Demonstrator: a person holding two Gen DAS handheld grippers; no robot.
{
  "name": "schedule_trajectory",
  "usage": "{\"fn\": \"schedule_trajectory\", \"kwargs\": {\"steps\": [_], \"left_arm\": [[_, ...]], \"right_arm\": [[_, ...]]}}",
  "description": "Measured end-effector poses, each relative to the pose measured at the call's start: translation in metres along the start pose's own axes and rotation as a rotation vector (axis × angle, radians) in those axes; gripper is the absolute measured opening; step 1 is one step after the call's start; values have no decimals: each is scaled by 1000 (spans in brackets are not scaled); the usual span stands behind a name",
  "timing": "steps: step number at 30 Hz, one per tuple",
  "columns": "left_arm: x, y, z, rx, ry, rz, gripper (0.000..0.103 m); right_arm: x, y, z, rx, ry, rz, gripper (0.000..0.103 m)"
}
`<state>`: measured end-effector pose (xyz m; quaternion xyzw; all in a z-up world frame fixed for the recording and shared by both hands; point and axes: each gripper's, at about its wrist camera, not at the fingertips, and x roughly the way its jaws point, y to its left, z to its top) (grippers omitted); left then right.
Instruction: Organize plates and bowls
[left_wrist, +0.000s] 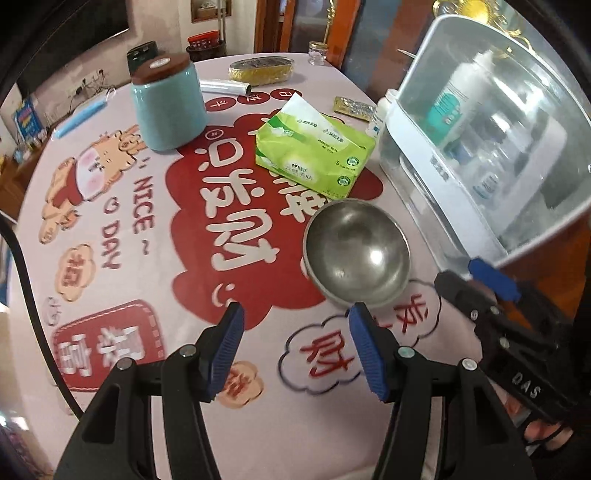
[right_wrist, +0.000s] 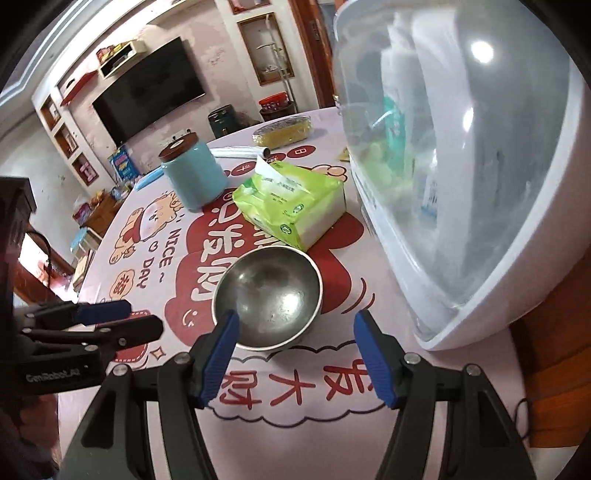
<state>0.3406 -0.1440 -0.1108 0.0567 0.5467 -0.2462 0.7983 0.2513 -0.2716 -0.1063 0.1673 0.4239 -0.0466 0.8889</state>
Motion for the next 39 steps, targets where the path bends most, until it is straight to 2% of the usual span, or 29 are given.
{"fn": "schedule_trajectory", "kwargs": {"steps": [4,10,21,23,27,31,32,35,39], "left_arm": [[25,8,2,-59,-10,-47,58],[57,11,4,-96,-10,-93,58],[85,10,-2,-114,32,-128,58],[89,10,-4,-111,52,-139,53],[94,11,-7,-127,75,-160,44],[98,9,-11,-130,98,-177,26],[98,8,-12,-130,103,-182,22],[98,3,-13,-120,112,-173,19],[98,-3,-16,-109,123,-160,18]], "right_arm": [[13,-4,-5,23,0,0,65],[35,-13,-14,92,40,26,64],[51,-19,-20,126,69,51,43],[52,-19,-21,133,75,55,35],[55,-21,-22,154,93,69,29],[56,-19,-24,153,117,77,24],[56,-19,-25,153,119,81,20],[56,-16,-26,151,129,80,14],[55,-16,-27,159,146,85,14]]}}
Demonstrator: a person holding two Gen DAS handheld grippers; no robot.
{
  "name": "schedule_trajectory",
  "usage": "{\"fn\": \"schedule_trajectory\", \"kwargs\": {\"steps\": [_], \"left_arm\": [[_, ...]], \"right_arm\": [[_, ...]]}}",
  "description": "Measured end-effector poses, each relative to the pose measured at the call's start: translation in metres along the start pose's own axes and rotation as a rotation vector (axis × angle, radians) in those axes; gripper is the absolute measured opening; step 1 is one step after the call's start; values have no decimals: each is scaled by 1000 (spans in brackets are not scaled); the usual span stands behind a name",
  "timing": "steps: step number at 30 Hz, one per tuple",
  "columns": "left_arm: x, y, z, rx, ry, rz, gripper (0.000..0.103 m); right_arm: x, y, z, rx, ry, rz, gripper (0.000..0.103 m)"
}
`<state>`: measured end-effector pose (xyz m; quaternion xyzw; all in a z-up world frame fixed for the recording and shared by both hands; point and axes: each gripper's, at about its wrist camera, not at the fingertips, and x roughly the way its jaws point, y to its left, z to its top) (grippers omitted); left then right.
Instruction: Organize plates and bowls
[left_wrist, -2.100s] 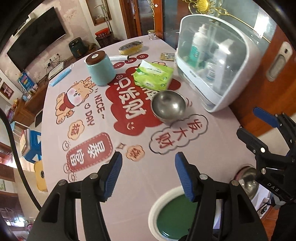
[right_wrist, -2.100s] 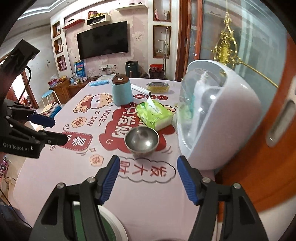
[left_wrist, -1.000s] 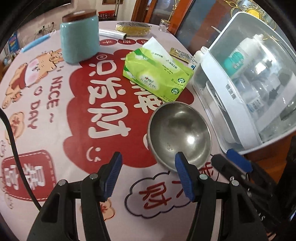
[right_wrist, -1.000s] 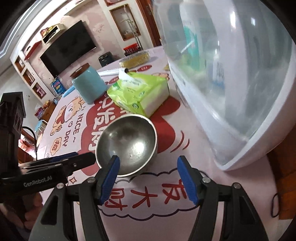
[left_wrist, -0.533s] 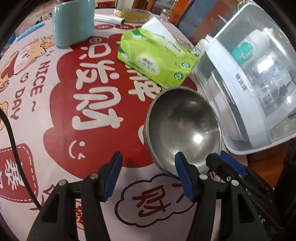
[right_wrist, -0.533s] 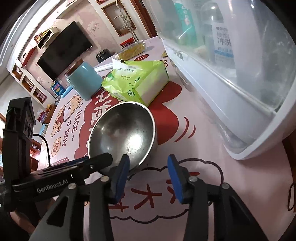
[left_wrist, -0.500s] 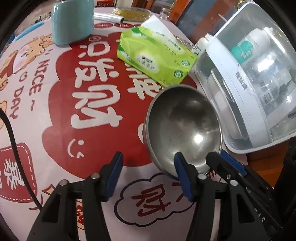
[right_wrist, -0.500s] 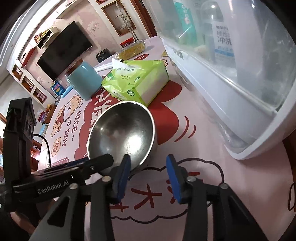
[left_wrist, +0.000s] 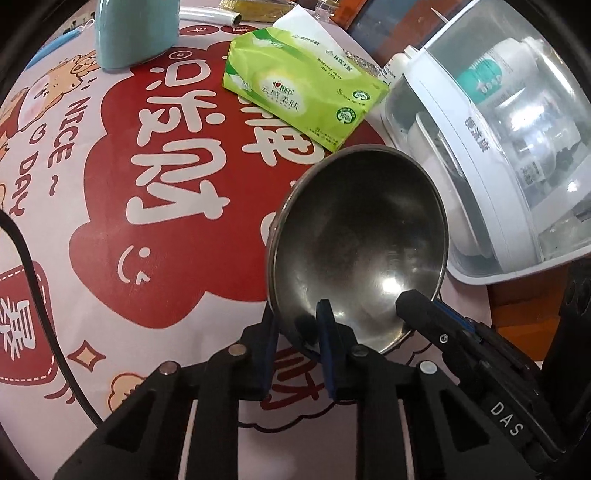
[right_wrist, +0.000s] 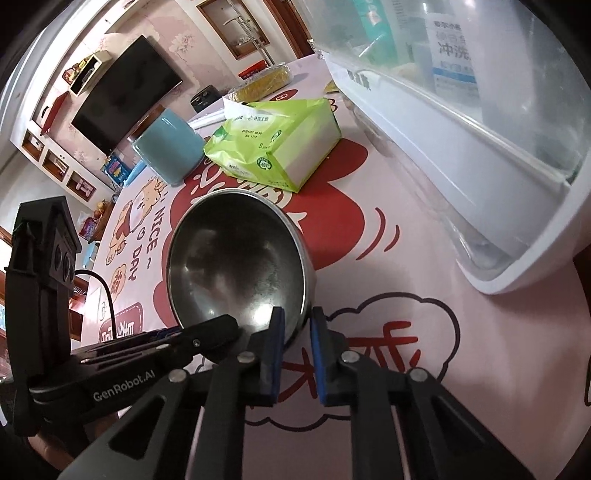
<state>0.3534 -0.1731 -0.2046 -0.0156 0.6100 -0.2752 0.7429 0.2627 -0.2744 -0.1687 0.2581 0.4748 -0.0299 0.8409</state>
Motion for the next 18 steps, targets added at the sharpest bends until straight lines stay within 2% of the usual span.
{"fn": "schedule_trajectory", "kwargs": {"steps": [7,18], "left_arm": [[-6,-9,-15,12,19,37,18],[-41,-6,-65,5,37,64,18]], "right_arm": [[-3,5,-10,-8,44,-10,14],[-32,28,-44,-58,99,-21,13]]}}
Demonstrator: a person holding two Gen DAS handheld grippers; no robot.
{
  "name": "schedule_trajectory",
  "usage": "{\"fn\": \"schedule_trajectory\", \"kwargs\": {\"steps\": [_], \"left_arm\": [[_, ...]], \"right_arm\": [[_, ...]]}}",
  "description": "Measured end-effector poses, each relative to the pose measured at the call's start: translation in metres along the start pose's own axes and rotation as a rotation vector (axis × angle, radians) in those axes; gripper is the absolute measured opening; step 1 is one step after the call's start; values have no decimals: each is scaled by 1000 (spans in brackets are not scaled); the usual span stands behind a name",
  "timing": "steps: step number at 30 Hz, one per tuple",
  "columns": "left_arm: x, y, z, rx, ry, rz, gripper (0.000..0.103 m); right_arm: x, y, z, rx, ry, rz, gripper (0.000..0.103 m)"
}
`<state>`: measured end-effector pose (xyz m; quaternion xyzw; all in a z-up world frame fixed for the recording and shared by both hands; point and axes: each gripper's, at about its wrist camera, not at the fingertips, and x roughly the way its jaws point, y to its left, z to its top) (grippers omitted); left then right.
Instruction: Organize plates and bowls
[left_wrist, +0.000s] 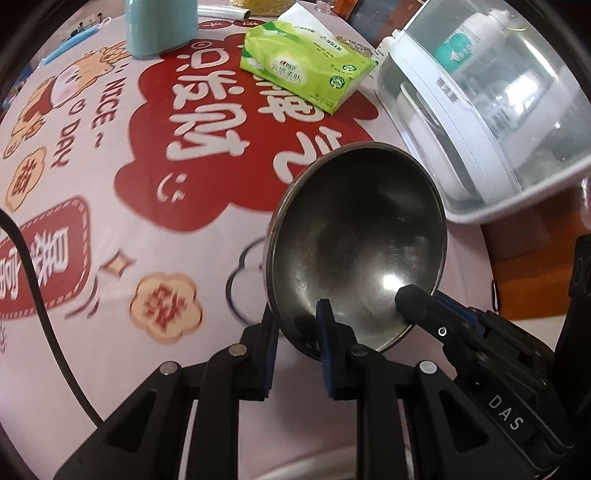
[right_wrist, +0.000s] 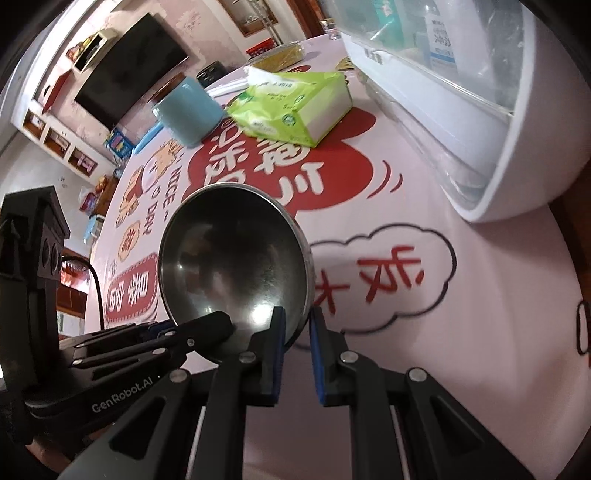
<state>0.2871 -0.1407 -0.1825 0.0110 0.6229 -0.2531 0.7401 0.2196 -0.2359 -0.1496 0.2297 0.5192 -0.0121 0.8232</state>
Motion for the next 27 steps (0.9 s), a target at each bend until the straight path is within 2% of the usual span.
{"fn": "schedule_trajectory", "kwargs": {"steps": [11,17,27], "left_arm": [[-60,-1,-66,29,-39,21,18],[-83,-12,-98,58,-61,5,18],[-102,-40,-143,144,-62,-59,19]], "right_arm": [[-45,26,-45,-53,-3,2,13],[-74,30,-73,-54,-28,-16,13],[-121,26,-117,-61,-62,-96,13]]}}
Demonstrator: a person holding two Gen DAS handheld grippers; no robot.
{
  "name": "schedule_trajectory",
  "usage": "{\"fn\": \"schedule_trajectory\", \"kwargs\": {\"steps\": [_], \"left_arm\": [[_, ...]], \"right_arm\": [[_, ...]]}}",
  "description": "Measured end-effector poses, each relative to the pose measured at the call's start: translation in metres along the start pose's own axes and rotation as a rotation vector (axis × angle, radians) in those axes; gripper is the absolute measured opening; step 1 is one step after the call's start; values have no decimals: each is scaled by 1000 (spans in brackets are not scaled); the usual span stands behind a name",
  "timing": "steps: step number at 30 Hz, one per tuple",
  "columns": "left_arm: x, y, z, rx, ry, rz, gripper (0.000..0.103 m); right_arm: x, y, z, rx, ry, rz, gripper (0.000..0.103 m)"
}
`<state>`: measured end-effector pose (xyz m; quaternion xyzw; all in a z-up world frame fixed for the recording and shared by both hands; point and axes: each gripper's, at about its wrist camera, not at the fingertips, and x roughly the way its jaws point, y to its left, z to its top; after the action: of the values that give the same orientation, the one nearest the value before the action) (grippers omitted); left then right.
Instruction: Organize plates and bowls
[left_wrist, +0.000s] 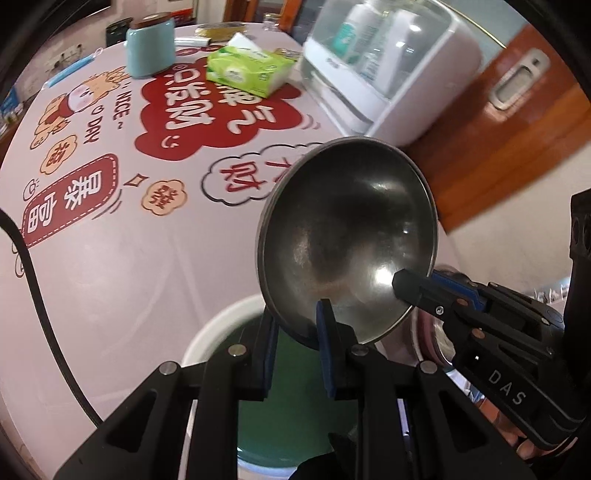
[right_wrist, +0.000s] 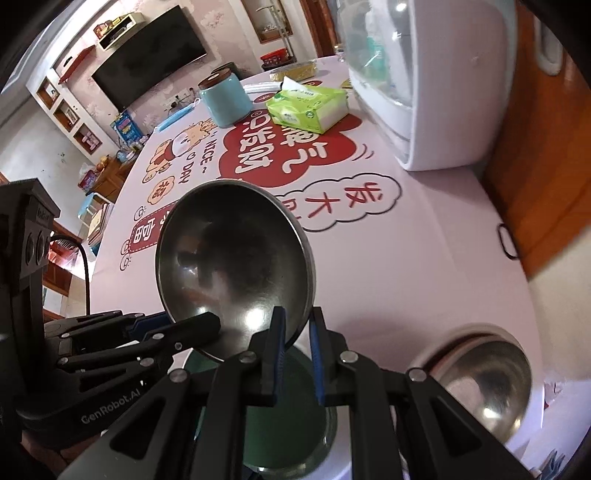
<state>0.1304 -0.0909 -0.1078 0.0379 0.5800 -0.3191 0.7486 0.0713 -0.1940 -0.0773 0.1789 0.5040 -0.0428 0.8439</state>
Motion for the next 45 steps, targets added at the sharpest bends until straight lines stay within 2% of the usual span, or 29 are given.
{"fn": "schedule_trajectory", "kwargs": {"steps": [12,21,30,39,45], "left_arm": [[-15,-47,-29,163,6,-83,20],[-7,-83,-52,210,45,-109,20],[10,-136,-63,192,70,-125,20],[33,-169,-70,115,85,-131,20],[51,-185,-74,49,112,-116,21]], "right_arm": [[-47,-18,-45,95,-75,-112,12],[-69,-45,-78,169,-93,-144,12],[-85,-90,-93,172,-61,-157,12],[-89,-129,-93,111,-13,-148,12],[-79,-156,-91,83,56,-123,12]]}}
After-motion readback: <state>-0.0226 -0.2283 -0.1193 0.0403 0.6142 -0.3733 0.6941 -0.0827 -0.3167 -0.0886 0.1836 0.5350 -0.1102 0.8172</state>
